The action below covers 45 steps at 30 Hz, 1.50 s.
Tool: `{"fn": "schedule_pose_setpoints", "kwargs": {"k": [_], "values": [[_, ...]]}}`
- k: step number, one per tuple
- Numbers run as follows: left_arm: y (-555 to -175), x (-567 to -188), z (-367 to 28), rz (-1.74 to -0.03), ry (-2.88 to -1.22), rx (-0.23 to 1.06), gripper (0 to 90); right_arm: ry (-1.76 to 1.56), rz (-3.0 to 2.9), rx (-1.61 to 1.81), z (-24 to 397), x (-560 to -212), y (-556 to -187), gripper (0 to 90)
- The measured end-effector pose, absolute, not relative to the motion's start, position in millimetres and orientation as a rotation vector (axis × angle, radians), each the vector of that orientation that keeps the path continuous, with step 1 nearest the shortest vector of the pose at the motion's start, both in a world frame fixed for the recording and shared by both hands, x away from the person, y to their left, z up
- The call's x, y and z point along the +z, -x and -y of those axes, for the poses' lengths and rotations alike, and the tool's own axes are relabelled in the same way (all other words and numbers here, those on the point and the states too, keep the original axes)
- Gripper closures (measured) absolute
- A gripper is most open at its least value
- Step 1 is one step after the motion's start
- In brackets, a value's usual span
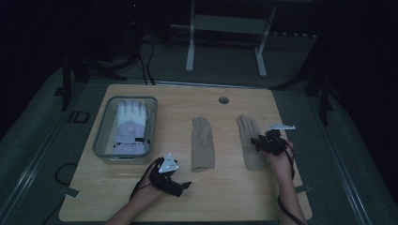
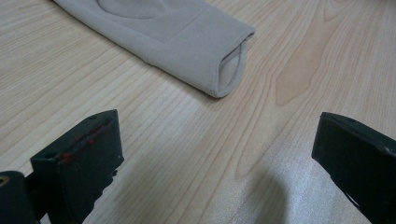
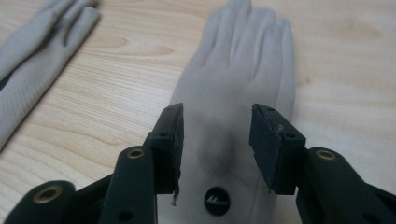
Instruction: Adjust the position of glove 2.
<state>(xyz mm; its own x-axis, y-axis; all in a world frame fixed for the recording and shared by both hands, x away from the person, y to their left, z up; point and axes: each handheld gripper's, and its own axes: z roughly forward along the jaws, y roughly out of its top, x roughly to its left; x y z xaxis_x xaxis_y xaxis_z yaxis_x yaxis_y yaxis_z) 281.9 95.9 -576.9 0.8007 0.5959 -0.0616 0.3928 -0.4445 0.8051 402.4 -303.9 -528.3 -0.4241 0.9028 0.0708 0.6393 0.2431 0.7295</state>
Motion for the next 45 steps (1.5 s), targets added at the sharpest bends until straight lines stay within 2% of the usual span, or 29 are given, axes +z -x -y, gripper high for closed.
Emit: {"fn": "schedule_pose_setpoints", "kwargs": {"k": [7, 13, 23, 27, 32, 34, 45], "values": [[-281, -577, -96, -0.718, -2.092, 0.294, 1.9, -1.240, -2.256, 0.971, 306, -527, -411, 53.0], [-281, -577, -96, -0.723, -2.092, 0.290, 2.0, -1.229, -2.291, 0.951, 309, -534, -425, 48.2], [-281, -577, -96, -0.724, -2.089, 0.291, 2.0, -1.218, -2.293, 0.888, 303, -551, -429, 47.8], [-281, -577, -96, -0.726, -2.089, 0.292, 2.0, -1.265, -2.257, 0.888, 301, -552, -424, 54.9], [-281, -577, -96, -0.722, -2.094, 0.294, 2.0, -1.306, -2.193, 0.866, 295, -553, -417, 73.1], [-281, -577, -95, -0.725, -2.092, 0.292, 2.0, -1.363, -2.144, 0.865, 294, -553, -415, 77.3], [-282, -577, -96, -0.731, -2.085, 0.288, 2.0, -1.475, -2.033, 0.925, 283, -539, -406, 81.7]]}}
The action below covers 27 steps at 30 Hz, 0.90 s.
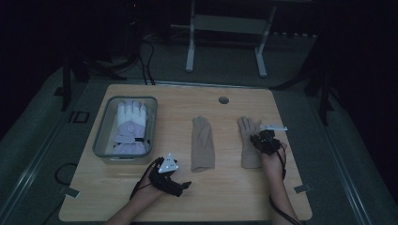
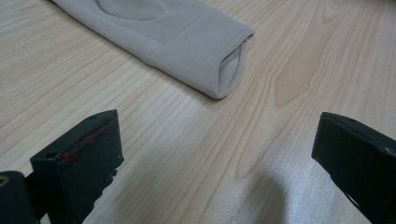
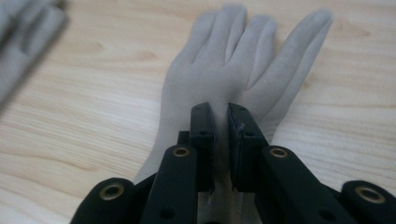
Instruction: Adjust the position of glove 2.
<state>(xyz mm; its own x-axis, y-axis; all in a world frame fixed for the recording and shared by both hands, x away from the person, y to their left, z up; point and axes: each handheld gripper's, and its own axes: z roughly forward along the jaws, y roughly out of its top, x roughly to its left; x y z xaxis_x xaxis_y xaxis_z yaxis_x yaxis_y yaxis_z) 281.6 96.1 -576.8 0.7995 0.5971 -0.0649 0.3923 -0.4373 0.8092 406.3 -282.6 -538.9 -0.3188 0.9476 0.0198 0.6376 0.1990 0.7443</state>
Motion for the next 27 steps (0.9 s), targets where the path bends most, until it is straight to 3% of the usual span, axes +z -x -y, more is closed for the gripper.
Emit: {"fn": "schedule_pose_setpoints", "kwargs": {"k": [9, 27], "values": [[-282, -577, -96, -0.729, -2.085, 0.290, 2.0, -1.443, -1.967, 1.042, 252, -485, -393, 81.6], [-281, -577, -96, -0.722, -2.086, 0.300, 2.0, -1.362, -1.920, 1.144, 196, -444, -381, 81.2]]}}
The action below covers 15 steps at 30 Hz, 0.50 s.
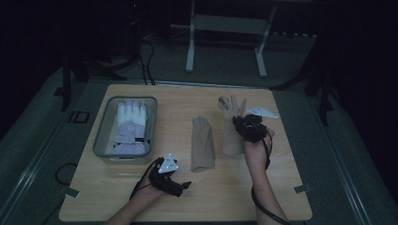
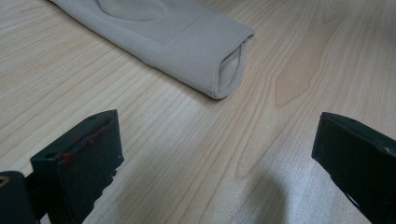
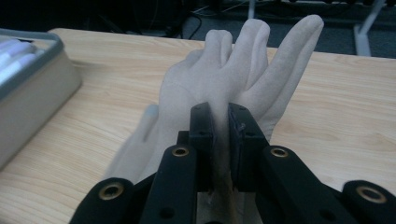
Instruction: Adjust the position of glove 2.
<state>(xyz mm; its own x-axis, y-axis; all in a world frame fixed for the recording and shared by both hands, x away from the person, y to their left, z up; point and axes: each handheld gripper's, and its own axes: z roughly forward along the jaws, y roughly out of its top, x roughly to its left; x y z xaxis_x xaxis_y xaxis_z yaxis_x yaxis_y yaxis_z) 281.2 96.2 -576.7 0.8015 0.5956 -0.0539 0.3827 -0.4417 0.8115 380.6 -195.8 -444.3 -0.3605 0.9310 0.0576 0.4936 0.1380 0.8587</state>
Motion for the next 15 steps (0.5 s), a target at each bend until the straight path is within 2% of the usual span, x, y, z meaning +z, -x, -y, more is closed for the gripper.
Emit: {"fn": "schedule_pose_setpoints", "kwargs": {"k": [15], "values": [[-281, -576, -96, -0.712, -2.094, 0.301, 2.0, -1.326, -1.999, 1.186, 132, -450, -384, 81.2]]}}
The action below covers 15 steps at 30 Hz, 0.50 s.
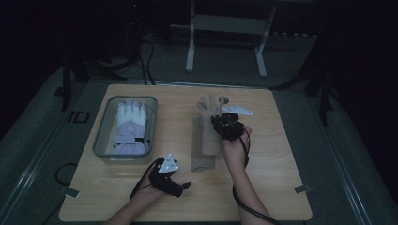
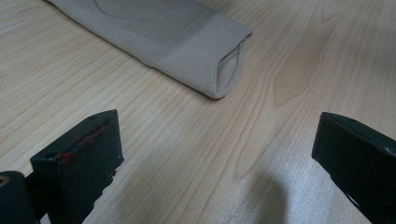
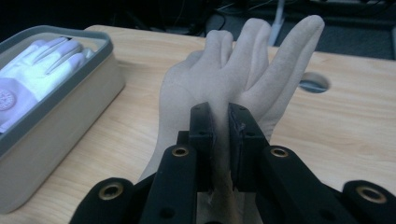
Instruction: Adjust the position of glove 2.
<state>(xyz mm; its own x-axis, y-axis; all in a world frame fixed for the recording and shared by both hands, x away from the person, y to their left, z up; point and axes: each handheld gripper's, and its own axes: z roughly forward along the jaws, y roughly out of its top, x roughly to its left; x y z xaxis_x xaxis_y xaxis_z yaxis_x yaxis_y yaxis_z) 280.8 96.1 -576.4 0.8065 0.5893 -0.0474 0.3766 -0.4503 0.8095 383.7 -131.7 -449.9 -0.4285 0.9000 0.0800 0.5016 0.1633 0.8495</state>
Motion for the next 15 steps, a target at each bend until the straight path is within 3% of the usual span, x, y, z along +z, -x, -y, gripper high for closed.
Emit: {"fn": "schedule_pose_setpoints", "kwargs": {"k": [15], "values": [[-280, -577, -95, -0.706, -2.097, 0.307, 2.0, -1.422, -2.079, 1.069, 104, -509, -396, 80.6]]}}
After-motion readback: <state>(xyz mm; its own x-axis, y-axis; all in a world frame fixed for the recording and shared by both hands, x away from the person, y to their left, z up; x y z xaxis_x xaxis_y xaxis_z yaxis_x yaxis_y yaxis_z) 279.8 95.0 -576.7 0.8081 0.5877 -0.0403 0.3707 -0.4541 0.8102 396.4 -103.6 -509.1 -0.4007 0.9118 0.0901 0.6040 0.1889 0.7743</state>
